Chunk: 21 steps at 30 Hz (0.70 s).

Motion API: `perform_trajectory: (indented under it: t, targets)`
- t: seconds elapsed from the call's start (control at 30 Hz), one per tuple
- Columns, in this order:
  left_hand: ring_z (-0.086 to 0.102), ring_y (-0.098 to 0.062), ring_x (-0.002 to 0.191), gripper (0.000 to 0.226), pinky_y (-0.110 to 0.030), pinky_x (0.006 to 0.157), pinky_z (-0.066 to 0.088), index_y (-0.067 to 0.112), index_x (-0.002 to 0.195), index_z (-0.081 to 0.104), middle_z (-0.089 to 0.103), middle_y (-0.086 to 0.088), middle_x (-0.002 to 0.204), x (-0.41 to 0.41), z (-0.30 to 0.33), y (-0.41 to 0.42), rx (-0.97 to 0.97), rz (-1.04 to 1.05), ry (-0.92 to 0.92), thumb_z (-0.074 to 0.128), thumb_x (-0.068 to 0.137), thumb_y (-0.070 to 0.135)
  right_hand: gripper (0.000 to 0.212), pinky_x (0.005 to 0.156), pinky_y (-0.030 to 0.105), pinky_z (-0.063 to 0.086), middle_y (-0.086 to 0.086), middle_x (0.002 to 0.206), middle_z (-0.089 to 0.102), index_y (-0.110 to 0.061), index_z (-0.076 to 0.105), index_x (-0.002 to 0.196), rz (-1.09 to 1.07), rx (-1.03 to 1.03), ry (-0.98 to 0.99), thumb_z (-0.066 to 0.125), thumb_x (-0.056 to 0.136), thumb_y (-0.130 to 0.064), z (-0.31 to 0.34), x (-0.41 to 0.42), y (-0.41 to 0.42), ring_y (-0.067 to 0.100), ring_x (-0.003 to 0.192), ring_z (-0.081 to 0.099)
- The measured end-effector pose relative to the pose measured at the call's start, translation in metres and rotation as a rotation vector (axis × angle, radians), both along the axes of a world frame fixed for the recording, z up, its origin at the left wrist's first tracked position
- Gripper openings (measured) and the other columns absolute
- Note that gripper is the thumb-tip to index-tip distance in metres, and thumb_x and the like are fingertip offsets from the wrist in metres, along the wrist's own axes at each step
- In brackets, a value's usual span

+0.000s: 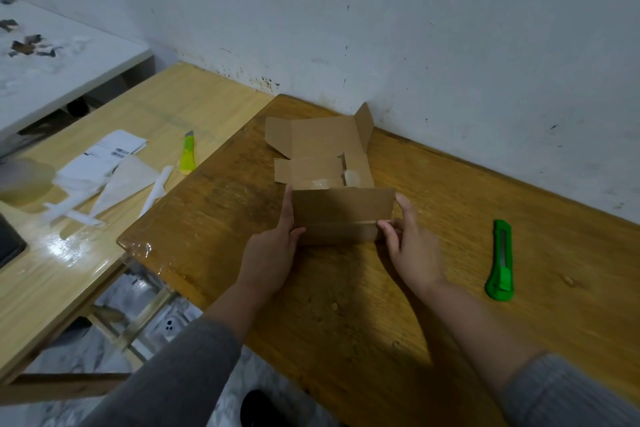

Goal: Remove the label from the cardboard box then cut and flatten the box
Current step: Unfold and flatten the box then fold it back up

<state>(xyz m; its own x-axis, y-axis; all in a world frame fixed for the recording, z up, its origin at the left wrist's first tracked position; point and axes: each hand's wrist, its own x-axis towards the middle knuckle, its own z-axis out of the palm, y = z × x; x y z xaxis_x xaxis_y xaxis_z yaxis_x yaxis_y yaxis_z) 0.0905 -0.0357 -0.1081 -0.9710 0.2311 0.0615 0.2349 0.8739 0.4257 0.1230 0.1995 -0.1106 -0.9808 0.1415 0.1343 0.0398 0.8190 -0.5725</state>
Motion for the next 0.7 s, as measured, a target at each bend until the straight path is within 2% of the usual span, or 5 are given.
perform_trajectory:
  t: [0.1, 0.2, 0.4, 0.53, 0.7]
  targets:
    - [0.058, -0.013, 0.054, 0.081, -0.029, 0.057, 0.054, 0.048, 0.131, -0.041, 0.068, -0.005, 0.083, -0.001, -0.005, -0.007, -0.016, -0.038, 0.036, 0.031, 0.097, 0.049, 0.036, 0.060, 0.023, 0.051, -0.012, 0.087, 0.065, -0.029, 0.050, 0.122, 0.062, 0.012, -0.035, 0.036, 0.094, -0.047, 0.000, -0.002, 0.009, 0.006, 0.067, 0.061]
    - [0.061, -0.013, 0.061, 0.078, -0.031, 0.063, 0.056, 0.043, 0.131, -0.043, 0.067, -0.003, 0.089, -0.008, -0.004, -0.010, -0.095, -0.035, 0.017, 0.027, 0.097, 0.052, 0.045, 0.060, 0.027, 0.050, -0.009, 0.077, 0.063, -0.031, 0.054, 0.094, 0.149, 0.073, -0.111, 0.020, 0.088, -0.058, 0.002, -0.009, 0.019, 0.007, 0.065, 0.059]
    - [0.057, -0.013, 0.051, 0.074, -0.029, 0.053, 0.053, 0.037, 0.142, -0.026, 0.066, -0.002, 0.074, -0.008, -0.009, -0.003, -0.010, 0.011, 0.122, 0.032, 0.097, 0.048, 0.038, 0.054, 0.014, 0.044, -0.010, 0.087, 0.067, -0.029, 0.052, 0.126, 0.033, 0.055, -0.053, 0.035, 0.096, -0.046, -0.002, -0.013, 0.010, 0.000, 0.062, 0.057]
    - [0.057, -0.012, 0.050, 0.079, -0.030, 0.050, 0.053, 0.043, 0.140, -0.029, 0.065, 0.000, 0.069, -0.014, -0.013, -0.004, -0.036, 0.030, 0.169, 0.039, 0.098, 0.045, 0.032, 0.052, 0.021, 0.040, -0.007, 0.081, 0.067, -0.029, 0.061, 0.112, -0.106, 0.106, -0.050, 0.039, 0.096, -0.046, -0.005, -0.029, 0.001, 0.009, 0.064, 0.056]
    - [0.065, -0.017, 0.080, 0.064, -0.031, 0.066, 0.054, 0.029, 0.152, 0.014, 0.069, -0.001, 0.106, -0.021, -0.013, 0.006, -0.065, 0.085, 0.201, 0.047, 0.098, 0.037, 0.030, 0.078, 0.033, 0.052, 0.002, 0.109, 0.063, -0.024, 0.060, 0.121, -0.222, -0.029, -0.094, 0.051, 0.093, -0.034, -0.013, -0.049, -0.015, 0.020, 0.096, 0.059]
